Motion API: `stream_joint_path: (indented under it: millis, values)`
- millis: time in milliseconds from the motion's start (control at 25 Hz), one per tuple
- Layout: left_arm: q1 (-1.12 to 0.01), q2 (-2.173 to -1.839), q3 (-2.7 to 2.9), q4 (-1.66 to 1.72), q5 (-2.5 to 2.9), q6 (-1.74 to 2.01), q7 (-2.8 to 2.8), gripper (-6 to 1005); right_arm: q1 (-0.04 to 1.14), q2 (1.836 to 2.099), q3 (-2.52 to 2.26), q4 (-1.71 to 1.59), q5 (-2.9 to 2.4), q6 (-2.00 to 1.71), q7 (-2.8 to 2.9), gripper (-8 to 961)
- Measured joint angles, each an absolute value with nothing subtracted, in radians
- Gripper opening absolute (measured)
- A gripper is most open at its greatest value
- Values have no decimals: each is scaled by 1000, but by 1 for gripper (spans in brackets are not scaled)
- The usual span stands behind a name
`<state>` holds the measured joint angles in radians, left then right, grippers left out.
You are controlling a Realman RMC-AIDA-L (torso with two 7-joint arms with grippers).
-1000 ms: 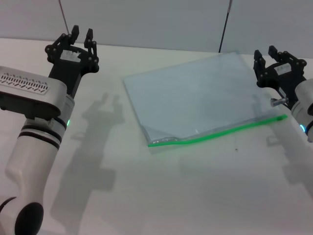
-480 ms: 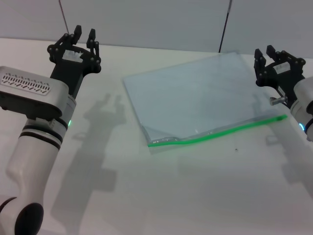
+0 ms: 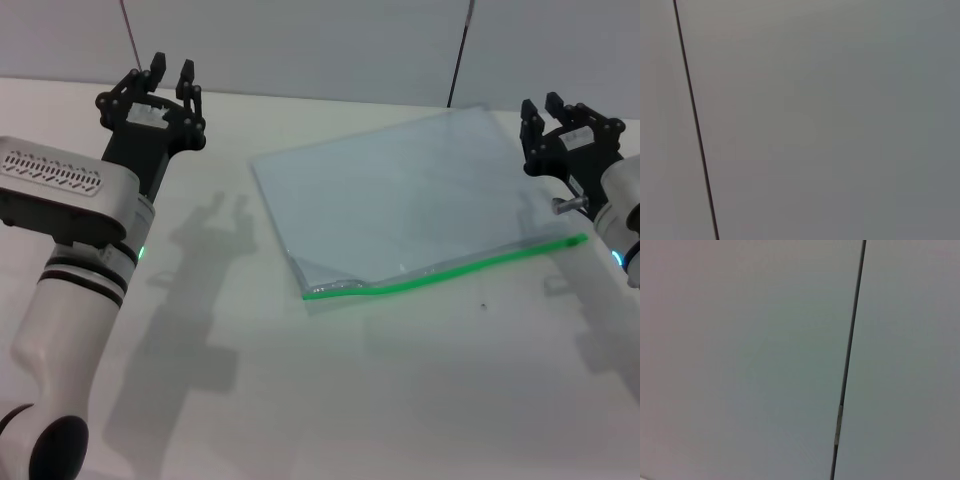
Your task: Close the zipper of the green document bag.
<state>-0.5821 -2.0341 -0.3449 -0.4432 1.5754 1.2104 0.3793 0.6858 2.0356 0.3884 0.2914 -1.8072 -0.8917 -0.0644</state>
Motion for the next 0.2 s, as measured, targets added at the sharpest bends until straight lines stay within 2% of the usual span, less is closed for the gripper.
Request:
stream_joint_path:
  millis: [200]
  values:
    - [-581, -2034, -332, -443, 1575, 1210, 383, 274, 686, 2036, 393, 285, -1805, -891, -64, 264]
